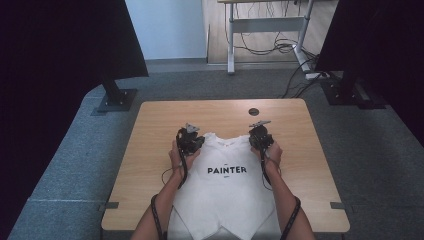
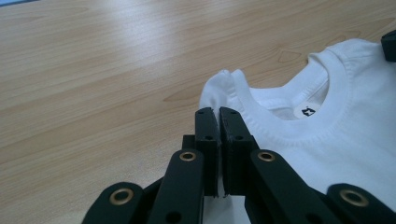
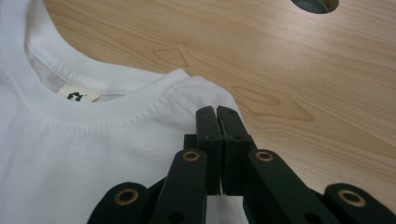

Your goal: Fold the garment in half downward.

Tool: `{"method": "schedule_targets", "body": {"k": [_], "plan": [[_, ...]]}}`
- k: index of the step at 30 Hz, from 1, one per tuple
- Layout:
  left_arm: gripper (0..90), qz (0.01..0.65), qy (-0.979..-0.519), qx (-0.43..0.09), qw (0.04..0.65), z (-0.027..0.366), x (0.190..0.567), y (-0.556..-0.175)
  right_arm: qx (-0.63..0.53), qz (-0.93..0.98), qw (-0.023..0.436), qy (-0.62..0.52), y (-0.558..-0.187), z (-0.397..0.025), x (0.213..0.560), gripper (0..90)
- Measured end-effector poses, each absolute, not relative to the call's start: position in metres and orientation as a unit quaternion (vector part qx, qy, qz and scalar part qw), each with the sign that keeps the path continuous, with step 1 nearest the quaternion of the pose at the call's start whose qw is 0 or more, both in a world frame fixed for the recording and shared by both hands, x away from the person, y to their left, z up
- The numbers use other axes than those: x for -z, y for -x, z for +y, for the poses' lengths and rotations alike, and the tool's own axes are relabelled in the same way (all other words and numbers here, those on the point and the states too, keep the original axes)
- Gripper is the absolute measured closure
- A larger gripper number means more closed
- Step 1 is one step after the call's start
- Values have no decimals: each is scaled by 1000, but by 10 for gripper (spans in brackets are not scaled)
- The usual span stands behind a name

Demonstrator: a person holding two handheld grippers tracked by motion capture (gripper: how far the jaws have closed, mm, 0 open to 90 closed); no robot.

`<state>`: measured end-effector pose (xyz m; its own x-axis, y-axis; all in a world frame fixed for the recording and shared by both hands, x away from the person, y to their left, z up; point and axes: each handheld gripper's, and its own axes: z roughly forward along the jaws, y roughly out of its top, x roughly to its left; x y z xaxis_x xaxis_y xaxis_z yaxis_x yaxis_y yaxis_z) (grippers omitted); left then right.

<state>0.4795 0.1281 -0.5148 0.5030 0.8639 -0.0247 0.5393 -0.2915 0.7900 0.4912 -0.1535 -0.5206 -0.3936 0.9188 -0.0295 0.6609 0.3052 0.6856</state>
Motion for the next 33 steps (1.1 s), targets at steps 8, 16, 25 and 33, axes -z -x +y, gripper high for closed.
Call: {"method": "schedule_targets", "body": {"k": [8,16,25,33], "plan": [[862,450,-779,-208,384,126,516,-480,-279,790,200,-509,-501,-158,531,616],[862,451,-780,-204,384,126,518,-482,-291,786,167,-520,-512,-171,536,558],[860,453,-779,-202,384,125,522,-479,-279,815,142,-488,-508,-157,532,871],[864,459,-772,-215,384,123,516,-479,-299,769,171,-538,-497,-151,528,872]]}}
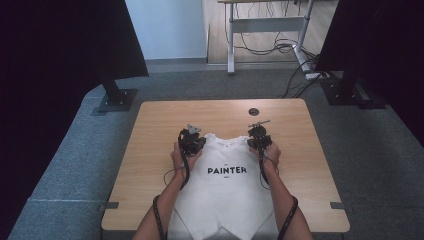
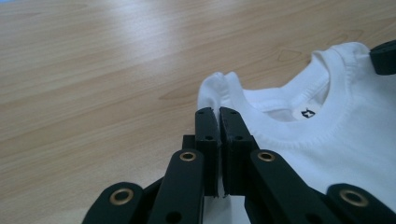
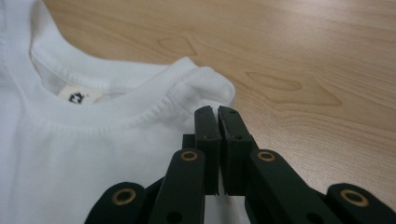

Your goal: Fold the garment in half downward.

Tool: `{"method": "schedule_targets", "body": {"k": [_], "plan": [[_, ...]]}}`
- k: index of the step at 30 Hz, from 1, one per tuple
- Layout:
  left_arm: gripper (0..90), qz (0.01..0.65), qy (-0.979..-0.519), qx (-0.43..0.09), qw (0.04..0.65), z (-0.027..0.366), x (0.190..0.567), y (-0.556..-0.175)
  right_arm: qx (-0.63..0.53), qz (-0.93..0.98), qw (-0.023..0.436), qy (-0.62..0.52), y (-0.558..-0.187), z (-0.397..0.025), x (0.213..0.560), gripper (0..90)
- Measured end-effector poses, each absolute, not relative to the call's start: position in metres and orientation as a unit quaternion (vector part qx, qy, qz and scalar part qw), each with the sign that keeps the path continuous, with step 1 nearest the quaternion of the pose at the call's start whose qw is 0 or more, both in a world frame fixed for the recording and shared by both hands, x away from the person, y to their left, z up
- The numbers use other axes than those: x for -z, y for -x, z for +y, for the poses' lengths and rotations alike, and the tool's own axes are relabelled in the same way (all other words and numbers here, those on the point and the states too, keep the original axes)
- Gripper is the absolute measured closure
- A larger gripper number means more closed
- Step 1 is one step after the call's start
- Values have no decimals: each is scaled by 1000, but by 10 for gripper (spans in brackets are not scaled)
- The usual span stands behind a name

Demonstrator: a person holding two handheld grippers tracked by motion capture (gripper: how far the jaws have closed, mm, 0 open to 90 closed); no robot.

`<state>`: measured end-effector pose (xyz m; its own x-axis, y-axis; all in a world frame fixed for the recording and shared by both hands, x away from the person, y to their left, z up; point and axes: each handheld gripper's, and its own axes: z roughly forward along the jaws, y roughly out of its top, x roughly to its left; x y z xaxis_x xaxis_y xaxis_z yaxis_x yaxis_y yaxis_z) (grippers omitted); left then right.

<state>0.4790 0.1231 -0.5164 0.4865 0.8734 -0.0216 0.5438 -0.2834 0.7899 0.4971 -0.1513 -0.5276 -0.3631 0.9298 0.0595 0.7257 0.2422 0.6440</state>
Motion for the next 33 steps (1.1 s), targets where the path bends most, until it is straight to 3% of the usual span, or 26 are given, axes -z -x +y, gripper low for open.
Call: {"method": "schedule_targets", "body": {"k": [16,25,33], "plan": [[865,467,-757,-234,392,125,494,-491,-340,722,230,-556,-487,-151,504,871],[865,469,-744,-256,401,126,475,-515,-378,691,266,-556,-506,-147,483,871],[865,473,-736,-262,408,133,476,-503,-403,674,298,-543,-491,-134,481,871]]}}
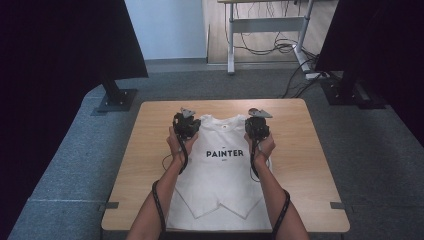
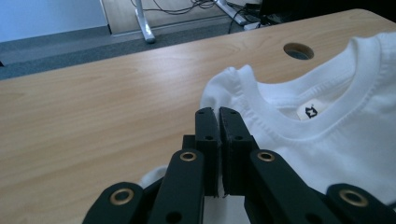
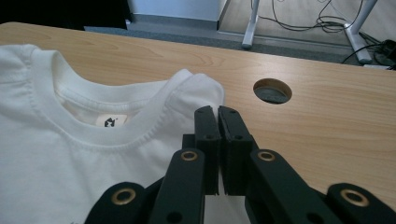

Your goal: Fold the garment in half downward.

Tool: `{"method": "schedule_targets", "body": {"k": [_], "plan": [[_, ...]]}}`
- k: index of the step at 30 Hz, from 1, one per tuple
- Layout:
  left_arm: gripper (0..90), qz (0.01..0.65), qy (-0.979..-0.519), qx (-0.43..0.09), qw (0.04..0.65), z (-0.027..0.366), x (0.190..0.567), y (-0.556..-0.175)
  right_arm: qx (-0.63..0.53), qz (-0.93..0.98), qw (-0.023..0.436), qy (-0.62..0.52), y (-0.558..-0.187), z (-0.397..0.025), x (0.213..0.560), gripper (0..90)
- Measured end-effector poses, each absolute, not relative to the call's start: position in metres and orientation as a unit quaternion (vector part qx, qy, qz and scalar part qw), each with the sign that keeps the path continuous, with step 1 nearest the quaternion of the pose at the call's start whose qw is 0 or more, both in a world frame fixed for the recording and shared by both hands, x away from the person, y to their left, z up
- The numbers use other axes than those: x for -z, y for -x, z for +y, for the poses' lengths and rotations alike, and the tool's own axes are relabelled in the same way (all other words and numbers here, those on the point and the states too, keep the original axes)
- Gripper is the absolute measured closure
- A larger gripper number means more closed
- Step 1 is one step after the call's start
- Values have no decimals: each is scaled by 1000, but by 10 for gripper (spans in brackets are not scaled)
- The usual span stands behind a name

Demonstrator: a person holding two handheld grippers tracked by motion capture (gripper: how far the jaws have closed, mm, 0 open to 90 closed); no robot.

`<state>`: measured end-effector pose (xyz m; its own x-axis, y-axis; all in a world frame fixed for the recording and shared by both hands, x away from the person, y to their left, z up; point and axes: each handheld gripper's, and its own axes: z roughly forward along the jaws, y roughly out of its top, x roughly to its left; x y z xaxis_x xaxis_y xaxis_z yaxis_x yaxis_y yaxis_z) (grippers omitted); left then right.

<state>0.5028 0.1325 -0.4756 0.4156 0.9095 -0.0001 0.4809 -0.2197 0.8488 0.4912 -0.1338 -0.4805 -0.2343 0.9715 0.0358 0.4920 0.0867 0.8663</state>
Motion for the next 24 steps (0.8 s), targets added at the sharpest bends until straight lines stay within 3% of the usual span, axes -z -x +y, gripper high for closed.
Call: {"method": "schedule_targets", "body": {"k": [13,24], "plan": [[865,481,-730,-253,413,135,482,-483,-405,668,308,-543,-470,-134,481,870],[866,494,-715,-258,422,138,480,-516,-400,670,318,-538,-493,-133,480,870]]}}
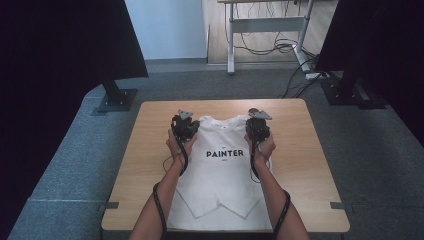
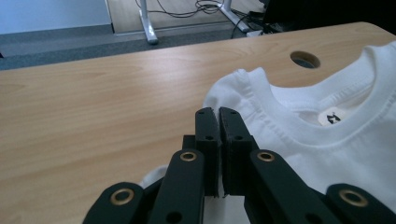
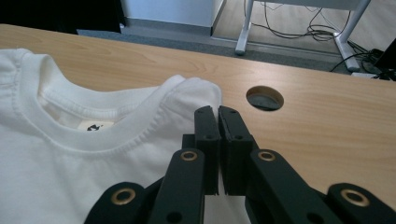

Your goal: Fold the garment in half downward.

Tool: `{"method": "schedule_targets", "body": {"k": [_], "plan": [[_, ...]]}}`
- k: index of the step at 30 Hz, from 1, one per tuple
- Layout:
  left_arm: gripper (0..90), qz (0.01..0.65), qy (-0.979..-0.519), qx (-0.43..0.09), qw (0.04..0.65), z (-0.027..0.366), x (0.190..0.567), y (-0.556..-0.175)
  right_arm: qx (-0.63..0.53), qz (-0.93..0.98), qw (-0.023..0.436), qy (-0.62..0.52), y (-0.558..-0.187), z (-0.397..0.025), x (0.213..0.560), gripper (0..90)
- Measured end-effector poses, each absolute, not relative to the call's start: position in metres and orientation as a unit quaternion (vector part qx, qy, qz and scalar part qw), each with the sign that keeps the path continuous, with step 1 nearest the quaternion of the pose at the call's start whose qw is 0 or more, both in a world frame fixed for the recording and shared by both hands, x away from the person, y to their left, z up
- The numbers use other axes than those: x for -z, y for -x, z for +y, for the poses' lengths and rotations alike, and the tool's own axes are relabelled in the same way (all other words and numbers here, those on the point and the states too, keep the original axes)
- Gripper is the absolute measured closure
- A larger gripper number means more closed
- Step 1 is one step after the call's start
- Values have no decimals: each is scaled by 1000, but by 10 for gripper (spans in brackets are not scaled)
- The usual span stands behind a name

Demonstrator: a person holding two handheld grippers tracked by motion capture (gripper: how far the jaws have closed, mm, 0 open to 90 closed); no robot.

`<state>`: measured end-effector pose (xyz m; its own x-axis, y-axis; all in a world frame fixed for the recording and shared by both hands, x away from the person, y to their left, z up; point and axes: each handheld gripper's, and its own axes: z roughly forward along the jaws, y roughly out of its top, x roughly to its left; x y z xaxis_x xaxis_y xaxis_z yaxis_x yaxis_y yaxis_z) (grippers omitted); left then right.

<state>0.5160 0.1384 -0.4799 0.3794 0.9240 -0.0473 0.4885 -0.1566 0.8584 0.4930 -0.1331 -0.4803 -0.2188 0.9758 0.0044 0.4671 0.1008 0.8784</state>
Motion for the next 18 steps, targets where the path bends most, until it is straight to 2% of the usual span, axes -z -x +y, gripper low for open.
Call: {"method": "schedule_targets", "body": {"k": [9,14,18], "plan": [[867,496,-710,-265,424,138,470,-536,-403,662,321,-545,-525,-132,477,870],[866,488,-712,-265,430,136,466,-521,-415,655,327,-540,-514,-131,470,870],[866,486,-711,-264,434,139,463,-496,-423,650,332,-538,-491,-128,463,870]]}}
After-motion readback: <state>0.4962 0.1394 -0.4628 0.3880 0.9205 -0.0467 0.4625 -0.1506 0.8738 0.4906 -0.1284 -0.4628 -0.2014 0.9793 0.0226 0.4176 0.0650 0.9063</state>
